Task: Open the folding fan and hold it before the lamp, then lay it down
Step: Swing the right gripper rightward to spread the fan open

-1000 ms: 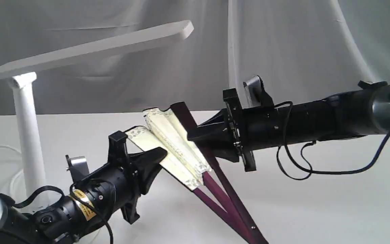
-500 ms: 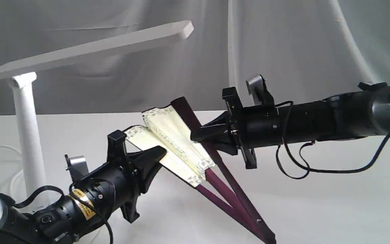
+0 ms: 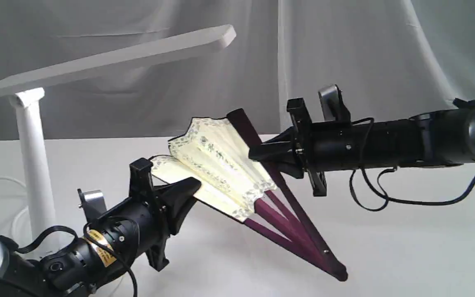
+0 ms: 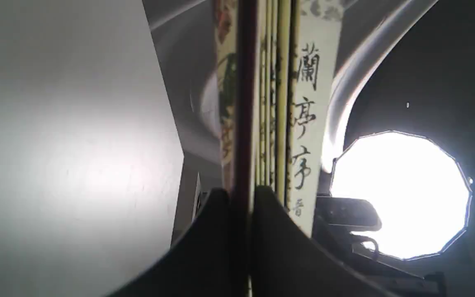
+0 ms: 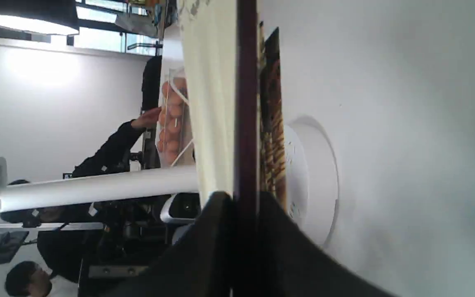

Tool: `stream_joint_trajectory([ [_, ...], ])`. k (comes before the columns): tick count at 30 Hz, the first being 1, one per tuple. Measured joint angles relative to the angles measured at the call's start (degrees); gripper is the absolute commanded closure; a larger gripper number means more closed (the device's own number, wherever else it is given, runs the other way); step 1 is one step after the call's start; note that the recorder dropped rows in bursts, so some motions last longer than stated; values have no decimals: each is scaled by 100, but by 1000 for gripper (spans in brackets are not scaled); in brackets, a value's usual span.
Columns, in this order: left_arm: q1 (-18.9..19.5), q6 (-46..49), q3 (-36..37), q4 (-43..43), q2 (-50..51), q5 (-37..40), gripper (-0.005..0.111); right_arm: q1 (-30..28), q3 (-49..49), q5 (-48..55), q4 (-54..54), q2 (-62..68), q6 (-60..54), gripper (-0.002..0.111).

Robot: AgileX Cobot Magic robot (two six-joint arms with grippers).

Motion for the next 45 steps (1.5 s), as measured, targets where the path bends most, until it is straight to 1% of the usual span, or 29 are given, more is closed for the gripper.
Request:
stream_joint_trajectory([
  [13, 0, -102, 0, 79, 0, 23, 107, -737, 0, -80, 123, 0, 0, 108],
  [24, -11, -102, -12, 58, 0, 33, 107, -1603, 0, -191, 145, 0, 34, 108],
  [33, -44, -53, -523, 152, 0, 236, 107, -2146, 0, -89, -167, 0, 169, 108],
  [42, -65, -49, -541, 108, 22, 269, 107, -2728, 0, 33, -230, 0, 228, 108],
  [45, -65, -49, -541, 108, 22, 274, 107, -2845, 0, 46, -241, 0, 237, 108],
])
